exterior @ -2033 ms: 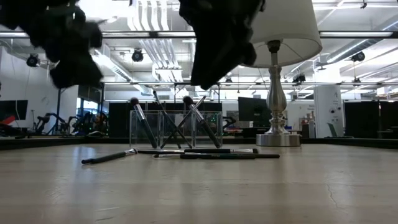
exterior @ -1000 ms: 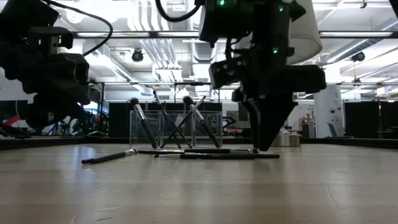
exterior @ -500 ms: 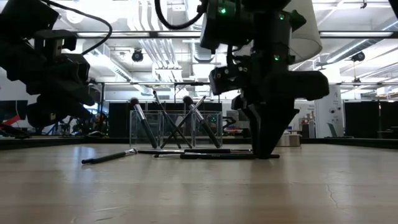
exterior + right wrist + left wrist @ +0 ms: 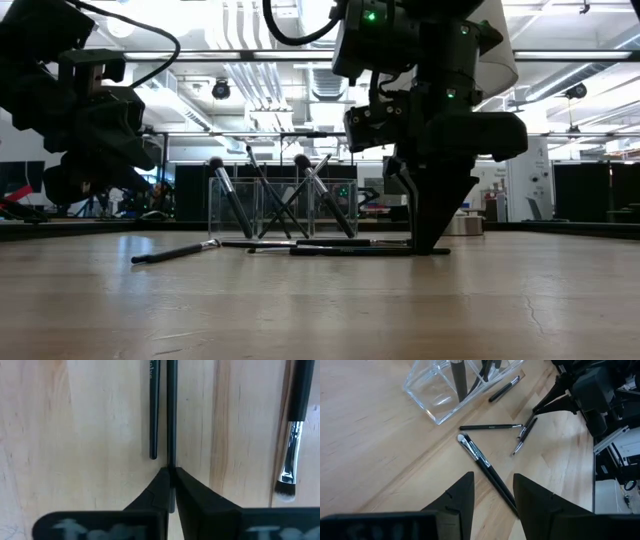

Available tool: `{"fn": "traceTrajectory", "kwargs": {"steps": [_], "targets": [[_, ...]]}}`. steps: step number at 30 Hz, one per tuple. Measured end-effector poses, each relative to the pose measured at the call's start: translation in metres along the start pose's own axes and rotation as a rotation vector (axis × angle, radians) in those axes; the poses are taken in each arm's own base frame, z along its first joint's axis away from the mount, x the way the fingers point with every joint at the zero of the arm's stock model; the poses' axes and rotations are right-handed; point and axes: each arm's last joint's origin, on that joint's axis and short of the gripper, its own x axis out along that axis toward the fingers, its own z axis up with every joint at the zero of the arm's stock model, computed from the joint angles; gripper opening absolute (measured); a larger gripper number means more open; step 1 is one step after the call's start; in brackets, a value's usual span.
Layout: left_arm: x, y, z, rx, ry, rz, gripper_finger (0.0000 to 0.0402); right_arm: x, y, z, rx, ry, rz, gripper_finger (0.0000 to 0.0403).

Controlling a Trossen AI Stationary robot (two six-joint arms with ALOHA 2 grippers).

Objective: Put items in baskets/containers
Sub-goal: Put the eyeshadow brush into the transparent organizer

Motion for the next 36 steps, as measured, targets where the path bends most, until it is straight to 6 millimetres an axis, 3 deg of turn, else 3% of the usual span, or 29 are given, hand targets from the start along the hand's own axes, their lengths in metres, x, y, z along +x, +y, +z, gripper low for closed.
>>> {"fn": "traceTrajectory", "kwargs": {"steps": [6, 19, 25, 32, 36], "targets": [[0.000, -0.002, 0.001, -0.006, -0.011, -0.016, 0.0128, -0.003, 0.000, 0.003, 0.007, 0.006, 0.002, 0.0010], [0.000, -0.001, 0.001, 0.005, -0.026, -0.010, 0.0128, -0.039, -0.004, 0.039, 0.133, -0.158, -0.012, 0.0009], [0.000, -0.004, 0.002, 0.161, -0.043, -0.038, 0.0128, -0.056, -0.002, 0.052, 0.201, -0.234, -0.005, 0.0008], [-0.004, -0.022, 0.014, 0.376, -0.211, -0.171, 0.0128, -0.080, 0.002, 0.073, 0.337, -0.392, 0.031, 0.0008], [-0.008, -0.031, 0.021, 0.395, -0.281, -0.177, 0.0128, -0.100, 0.001, 0.084, 0.415, -0.494, 0.004, 0.0008]]}}
